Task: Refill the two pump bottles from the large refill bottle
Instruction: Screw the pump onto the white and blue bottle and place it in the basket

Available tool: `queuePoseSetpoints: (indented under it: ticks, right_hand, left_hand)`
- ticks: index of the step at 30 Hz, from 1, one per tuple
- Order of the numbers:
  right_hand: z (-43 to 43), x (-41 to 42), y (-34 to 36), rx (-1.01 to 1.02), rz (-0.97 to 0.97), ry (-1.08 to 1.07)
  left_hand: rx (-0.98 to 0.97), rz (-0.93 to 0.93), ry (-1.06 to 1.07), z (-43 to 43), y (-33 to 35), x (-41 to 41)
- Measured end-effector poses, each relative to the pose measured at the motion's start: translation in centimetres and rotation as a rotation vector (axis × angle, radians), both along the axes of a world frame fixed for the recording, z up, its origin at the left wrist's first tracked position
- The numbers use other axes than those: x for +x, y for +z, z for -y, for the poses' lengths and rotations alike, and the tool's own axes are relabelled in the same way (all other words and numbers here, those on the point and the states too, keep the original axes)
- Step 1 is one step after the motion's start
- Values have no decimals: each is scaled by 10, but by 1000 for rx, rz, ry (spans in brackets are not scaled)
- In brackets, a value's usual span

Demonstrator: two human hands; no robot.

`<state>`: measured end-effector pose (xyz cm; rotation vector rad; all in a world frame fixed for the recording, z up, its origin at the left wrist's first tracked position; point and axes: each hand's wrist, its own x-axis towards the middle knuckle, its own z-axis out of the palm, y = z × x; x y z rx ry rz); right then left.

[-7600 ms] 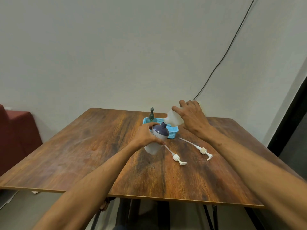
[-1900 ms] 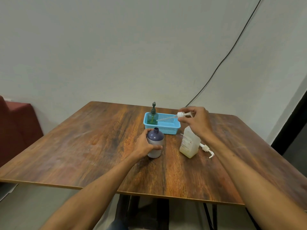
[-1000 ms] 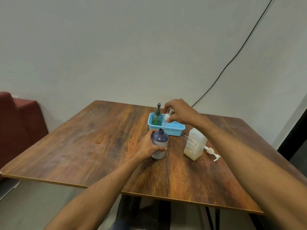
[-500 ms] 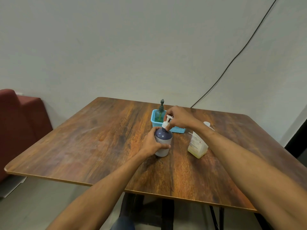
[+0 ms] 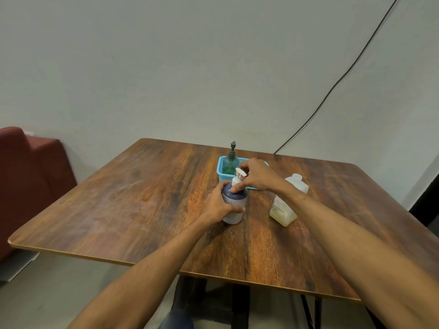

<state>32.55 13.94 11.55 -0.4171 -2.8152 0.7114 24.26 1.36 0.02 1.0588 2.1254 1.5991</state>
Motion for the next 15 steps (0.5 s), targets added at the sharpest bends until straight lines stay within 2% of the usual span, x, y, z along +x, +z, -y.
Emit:
queuePoseSetpoints:
  ticks: [6, 11, 15]
  right_hand:
    - [-9, 5, -18, -284, -61, -16]
    - [-3, 1, -34, -289, -169, -125]
    - [-3, 4, -38, -398, -208, -76]
  left_hand:
    - [2, 2, 9, -1, -1, -1]
    - [2, -4, 9, -2, -4, -3]
    - [-6, 3, 7, -2, -4, -3]
